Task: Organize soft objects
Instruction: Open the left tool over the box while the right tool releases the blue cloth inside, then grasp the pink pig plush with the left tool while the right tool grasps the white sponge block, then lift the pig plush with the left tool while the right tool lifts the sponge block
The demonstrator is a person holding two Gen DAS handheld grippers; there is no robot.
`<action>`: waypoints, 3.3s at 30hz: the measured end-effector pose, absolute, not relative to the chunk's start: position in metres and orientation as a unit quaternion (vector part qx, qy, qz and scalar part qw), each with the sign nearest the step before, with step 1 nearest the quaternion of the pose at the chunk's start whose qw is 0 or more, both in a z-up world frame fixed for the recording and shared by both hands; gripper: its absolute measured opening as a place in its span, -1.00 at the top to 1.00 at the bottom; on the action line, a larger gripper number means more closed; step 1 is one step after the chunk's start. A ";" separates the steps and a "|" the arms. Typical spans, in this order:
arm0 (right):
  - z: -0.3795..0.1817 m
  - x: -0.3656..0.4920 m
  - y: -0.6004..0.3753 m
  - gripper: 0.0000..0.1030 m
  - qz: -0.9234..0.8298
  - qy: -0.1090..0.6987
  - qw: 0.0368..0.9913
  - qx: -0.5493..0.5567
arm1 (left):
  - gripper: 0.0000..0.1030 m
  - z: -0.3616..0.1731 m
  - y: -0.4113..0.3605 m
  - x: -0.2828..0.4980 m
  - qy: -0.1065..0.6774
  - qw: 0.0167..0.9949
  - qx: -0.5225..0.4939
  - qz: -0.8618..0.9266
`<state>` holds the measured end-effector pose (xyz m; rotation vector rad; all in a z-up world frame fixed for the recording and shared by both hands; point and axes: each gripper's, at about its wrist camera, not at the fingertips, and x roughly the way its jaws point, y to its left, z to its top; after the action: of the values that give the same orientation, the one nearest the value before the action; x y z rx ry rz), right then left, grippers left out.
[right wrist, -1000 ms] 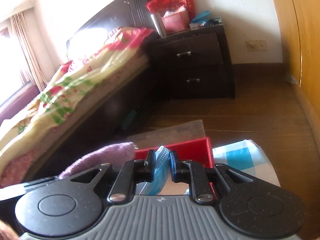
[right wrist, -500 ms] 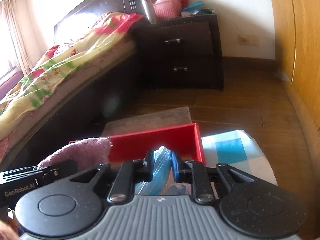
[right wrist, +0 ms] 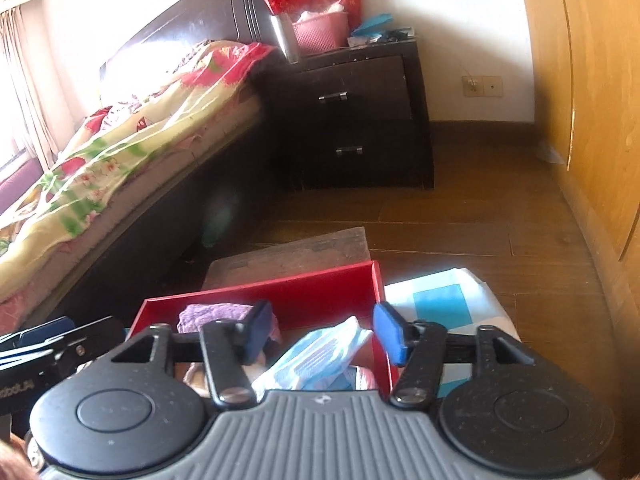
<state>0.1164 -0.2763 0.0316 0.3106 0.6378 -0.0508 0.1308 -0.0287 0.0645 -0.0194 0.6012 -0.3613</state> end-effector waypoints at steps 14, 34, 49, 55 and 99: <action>0.058 0.035 -0.255 0.05 -0.001 0.322 0.940 0.115 | -0.78 0.051 -0.014 0.044 0.328 0.914 0.015 -0.238; 0.022 -0.017 -0.257 0.01 0.014 0.391 0.912 0.122 | -0.78 -0.028 0.013 0.028 0.446 0.846 0.112 -0.268; -0.013 -0.001 -0.302 -0.04 -0.060 0.447 0.882 0.134 | -0.39 -0.059 0.002 0.039 0.511 0.818 0.129 -0.230; -0.032 0.010 -0.297 -0.04 -0.075 0.470 0.870 0.126 | -0.35 -0.055 0.005 0.032 0.518 0.815 0.098 -0.241; -0.058 -0.009 -0.308 1.00 -0.020 0.530 0.826 0.192 | -0.34 -0.053 -0.022 0.030 0.517 0.821 0.091 -0.223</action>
<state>-0.0087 -0.3084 -0.0582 0.4082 1.1253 -0.0434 0.0305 -0.0218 -0.0531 0.1939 1.0998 -0.4750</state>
